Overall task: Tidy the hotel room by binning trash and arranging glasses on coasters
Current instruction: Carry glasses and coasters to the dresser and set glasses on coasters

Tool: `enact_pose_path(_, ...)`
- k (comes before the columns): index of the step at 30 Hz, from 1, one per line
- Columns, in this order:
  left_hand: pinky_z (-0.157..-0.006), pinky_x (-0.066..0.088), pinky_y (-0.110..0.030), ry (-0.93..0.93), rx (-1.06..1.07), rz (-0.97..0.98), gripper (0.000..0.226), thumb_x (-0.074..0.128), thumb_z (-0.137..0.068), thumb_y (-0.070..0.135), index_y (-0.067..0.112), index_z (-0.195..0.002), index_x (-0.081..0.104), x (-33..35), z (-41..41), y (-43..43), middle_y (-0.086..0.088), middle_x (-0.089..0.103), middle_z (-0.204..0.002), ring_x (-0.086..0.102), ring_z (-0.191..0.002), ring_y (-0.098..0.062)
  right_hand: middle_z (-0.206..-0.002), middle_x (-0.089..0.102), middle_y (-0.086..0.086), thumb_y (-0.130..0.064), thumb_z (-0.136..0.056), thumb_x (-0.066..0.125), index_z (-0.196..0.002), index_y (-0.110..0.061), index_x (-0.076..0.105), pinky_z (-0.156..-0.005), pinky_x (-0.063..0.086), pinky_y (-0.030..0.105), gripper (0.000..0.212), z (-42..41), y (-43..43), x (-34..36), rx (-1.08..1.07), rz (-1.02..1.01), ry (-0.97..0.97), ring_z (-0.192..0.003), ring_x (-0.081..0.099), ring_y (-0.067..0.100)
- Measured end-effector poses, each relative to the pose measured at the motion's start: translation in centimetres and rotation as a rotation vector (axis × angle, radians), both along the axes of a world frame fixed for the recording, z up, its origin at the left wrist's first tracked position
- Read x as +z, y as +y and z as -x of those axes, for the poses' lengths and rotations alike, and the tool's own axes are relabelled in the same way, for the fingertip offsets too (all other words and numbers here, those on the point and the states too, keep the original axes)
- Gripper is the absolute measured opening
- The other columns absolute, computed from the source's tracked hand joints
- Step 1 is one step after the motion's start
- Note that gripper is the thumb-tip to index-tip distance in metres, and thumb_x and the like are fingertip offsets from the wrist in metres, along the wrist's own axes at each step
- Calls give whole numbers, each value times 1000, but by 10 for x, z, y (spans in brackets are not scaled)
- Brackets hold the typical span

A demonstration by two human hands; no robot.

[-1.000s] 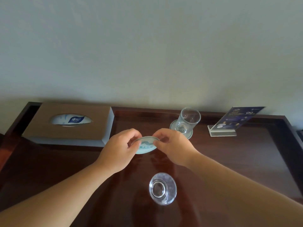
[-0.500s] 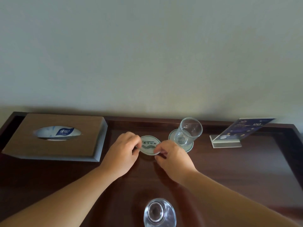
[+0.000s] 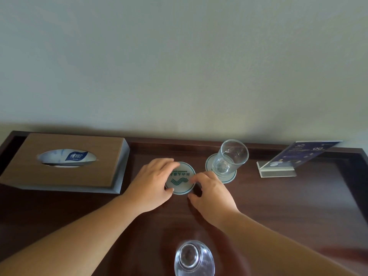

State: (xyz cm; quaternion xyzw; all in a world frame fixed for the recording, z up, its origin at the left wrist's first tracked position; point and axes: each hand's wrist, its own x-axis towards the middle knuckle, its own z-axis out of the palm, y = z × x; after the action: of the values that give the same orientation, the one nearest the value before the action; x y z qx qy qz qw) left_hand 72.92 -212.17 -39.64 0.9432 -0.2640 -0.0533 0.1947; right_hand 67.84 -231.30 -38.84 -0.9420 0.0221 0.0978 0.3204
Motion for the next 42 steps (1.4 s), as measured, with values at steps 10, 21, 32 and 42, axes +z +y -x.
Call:
enact_pose_path(10,-101,29,-36,80,-258,-314,82,63,-79,40,32,-148,20,10,-36,-20,13,26,-150,25,-134,-15,-101,47,-14,-28,-81,65,-106,-32,57,-77,45,25,27,-2,-2,3,-20,-37,14,-96,52,12)
enact_pose_path(21,-93,42,-37,171,99,-110,91,72,-72,50,27,-146,25,2,-19,-6,8,36,-137,33,-120,-25,-110,61,-18,-29,-82,68,-113,-34,55,-86,47,18,34,-4,9,2,-92,-368,168,-101,56,-5)
enact_pose_path(32,-86,49,-35,369,69,-95,70,72,-68,44,36,-129,39,8,-13,10,13,34,-114,44,-110,-13,-104,65,-21,-19,-79,68,-103,-37,57,-89,44,15,32,-5,2,1,-141,-530,196,-100,56,-11)
enact_pose_path(42,-91,43,-32,295,91,-100,83,73,-69,50,46,-139,29,4,-4,20,13,33,-114,38,-114,-11,-110,63,-20,-20,-80,70,-113,-34,56,-92,47,21,38,4,2,1,-149,-510,221,-102,57,-6)
